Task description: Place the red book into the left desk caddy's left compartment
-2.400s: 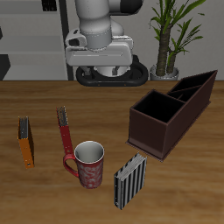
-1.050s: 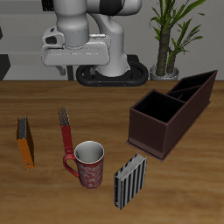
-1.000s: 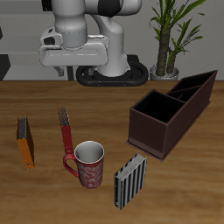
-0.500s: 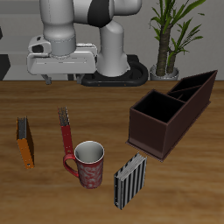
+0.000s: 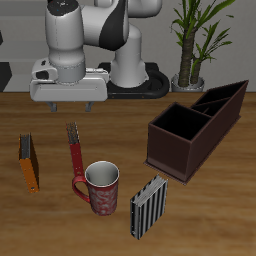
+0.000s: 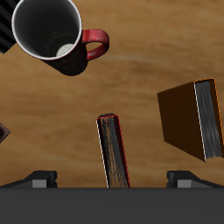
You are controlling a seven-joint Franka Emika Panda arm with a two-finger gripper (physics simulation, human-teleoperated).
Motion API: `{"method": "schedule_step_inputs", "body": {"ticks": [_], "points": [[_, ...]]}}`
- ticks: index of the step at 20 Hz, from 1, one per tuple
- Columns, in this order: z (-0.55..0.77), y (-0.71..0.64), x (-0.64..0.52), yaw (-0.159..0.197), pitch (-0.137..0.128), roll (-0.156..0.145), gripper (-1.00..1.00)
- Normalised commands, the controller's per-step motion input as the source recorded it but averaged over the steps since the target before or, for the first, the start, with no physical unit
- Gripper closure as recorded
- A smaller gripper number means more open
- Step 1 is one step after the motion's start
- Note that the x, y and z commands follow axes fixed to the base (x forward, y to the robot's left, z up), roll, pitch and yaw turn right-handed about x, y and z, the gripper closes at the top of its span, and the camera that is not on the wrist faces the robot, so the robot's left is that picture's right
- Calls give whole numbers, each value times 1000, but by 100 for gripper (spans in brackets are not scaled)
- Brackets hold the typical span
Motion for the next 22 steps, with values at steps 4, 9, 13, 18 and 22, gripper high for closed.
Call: {"method": "schedule_step_inputs", "body": {"ticks": [4,9,13,18,22], "points": [[-381,-57,87,16,21,-10,-100],[-278,-134,10,-16,15,-30,-100],[-311,-89,15,12,18,-23,-100],[-248,5,57,15,14,-3,-100],[-412,-33,115,8,27,-20,-100]]}}
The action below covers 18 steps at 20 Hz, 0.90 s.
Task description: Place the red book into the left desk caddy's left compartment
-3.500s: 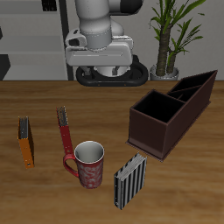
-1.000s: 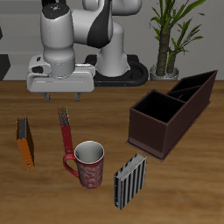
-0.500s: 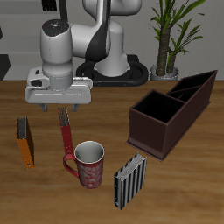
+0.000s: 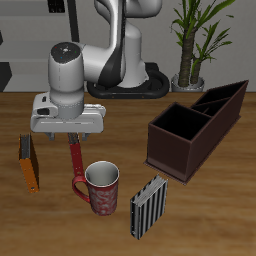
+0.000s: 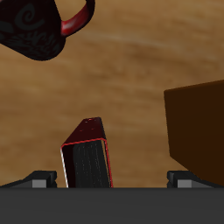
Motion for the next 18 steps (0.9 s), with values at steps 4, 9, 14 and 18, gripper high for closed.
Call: {"method": "schedule_step_inputs", "body": {"ticks": [4,9,14,18], "points": [[-415,37,120,-11,38,5,-100],[-198,33,45,-9,20,9,100],[94,104,-30,-19,-15,3,100],[265,182,-75,-31,-38,13,100]]}}
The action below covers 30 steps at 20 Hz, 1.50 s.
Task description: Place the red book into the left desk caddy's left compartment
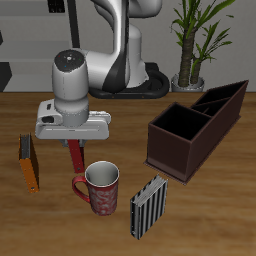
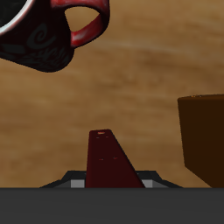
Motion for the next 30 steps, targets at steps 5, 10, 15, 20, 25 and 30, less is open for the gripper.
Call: {"method": "schedule_step_inputs", "body": {"ticks": [5,10,15,20,25,30], "points": [[484,302,-224,-99,-18,-16,100],[537,267,-301,-159,26,-31,100],[520,282,-384,-109,-51,-22,100],[425,418,-491,-46,-53,-1,100],[268,205,-410,-111,20,-39,100],[185,281,-444,-79,-16,5,100]]}}
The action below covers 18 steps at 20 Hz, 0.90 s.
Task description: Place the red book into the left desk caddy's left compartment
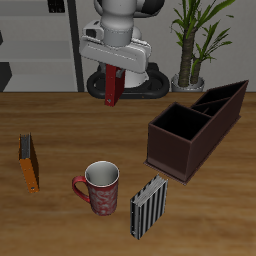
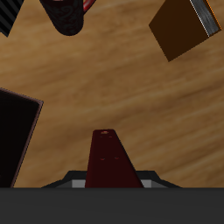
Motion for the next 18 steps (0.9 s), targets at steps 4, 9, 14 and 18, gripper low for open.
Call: {"method": "schedule_step_inputs", "body": {"ticks": [4,9,14,18], "points": [[134,251,-365,-79,-35,-4,100],[11,389,-387,-34,-42,11,100],[-67,262,-337,-50,-14,-20,100],[-19,154,-311,-51,-10,-50,100]]}}
